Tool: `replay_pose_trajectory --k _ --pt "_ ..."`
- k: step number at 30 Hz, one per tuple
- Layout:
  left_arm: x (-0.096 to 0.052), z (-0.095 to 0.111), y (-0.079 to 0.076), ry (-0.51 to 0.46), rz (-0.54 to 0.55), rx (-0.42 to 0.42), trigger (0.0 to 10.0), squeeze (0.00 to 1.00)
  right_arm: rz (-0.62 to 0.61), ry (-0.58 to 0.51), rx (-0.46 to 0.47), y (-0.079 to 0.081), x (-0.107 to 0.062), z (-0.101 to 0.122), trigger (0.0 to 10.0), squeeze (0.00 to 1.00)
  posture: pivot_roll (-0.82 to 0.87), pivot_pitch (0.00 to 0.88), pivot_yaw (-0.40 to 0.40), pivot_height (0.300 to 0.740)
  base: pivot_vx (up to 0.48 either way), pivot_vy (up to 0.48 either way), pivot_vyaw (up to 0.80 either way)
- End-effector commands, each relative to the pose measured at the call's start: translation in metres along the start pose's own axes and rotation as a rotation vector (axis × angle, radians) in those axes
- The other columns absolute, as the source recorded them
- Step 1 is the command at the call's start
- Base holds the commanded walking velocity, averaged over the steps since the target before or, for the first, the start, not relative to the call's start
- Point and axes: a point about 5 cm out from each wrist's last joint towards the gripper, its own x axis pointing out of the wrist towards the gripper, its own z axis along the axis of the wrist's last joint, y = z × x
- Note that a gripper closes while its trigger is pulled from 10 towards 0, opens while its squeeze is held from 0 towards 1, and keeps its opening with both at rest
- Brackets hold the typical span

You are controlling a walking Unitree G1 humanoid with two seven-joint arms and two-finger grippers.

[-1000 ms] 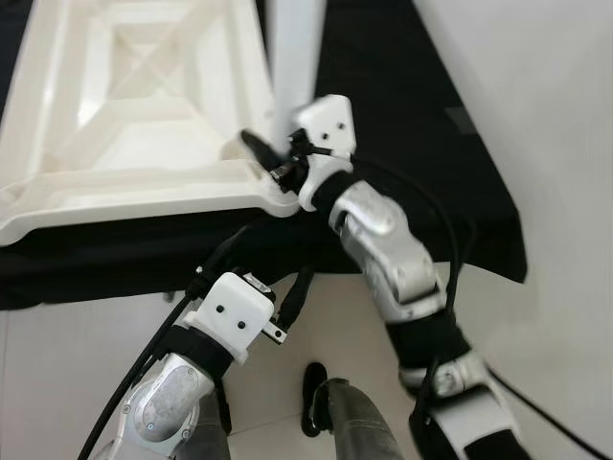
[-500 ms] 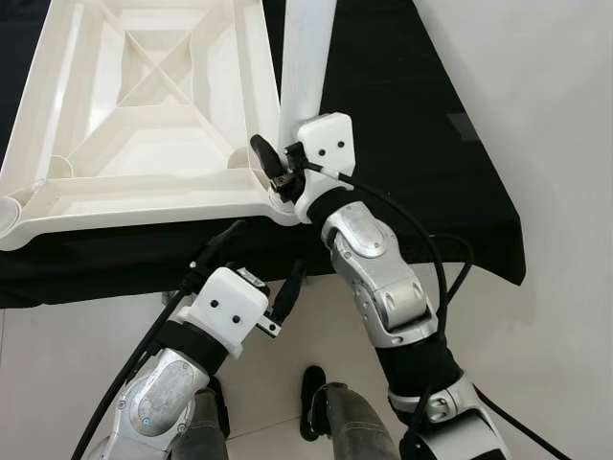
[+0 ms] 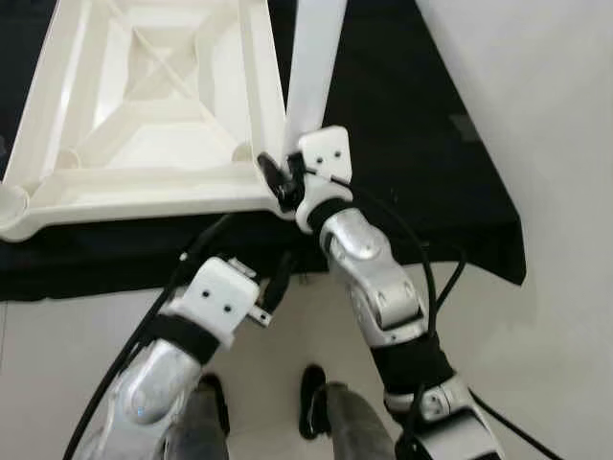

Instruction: Building children table

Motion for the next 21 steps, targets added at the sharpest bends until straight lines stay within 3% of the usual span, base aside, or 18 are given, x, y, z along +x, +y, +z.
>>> replay_pose_trajectory --k 1,8,14,18,21 --pt "-0.003 -0.001 -0.001 0.011 -0.006 0.000 10.0 0.00 -0.003 0.063 0.038 -0.005 0.000 -0.013 10.0 0.00 0.16 0.353 -0.131 0.740 0.000 0.000 0.00" --pt "-0.004 -0.001 -0.004 0.009 -0.007 -0.009 10.0 0.00 0.065 -0.031 0.052 -0.013 0.007 0.005 10.0 0.00 0.16 0.354 -0.135 0.740 0.000 0.000 0.00" --pt "-0.003 -0.001 -0.005 0.007 -0.007 -0.013 10.0 0.00 0.340 -0.150 0.007 -0.023 0.018 0.035 10.0 0.00 0.16 0.354 -0.144 0.740 0.000 0.000 0.00" --pt "-0.003 -0.001 -0.006 0.007 -0.006 -0.014 10.0 0.00 0.397 -0.170 -0.016 -0.027 0.020 0.042 10.0 0.00 0.16 0.355 -0.147 0.740 0.000 0.000 0.00" --pt "-0.004 0.000 -0.007 0.008 -0.002 -0.015 10.0 0.00 0.542 -0.206 -0.070 -0.036 0.026 0.060 10.0 0.00 0.17 0.359 -0.155 0.740 0.000 0.000 0.00"
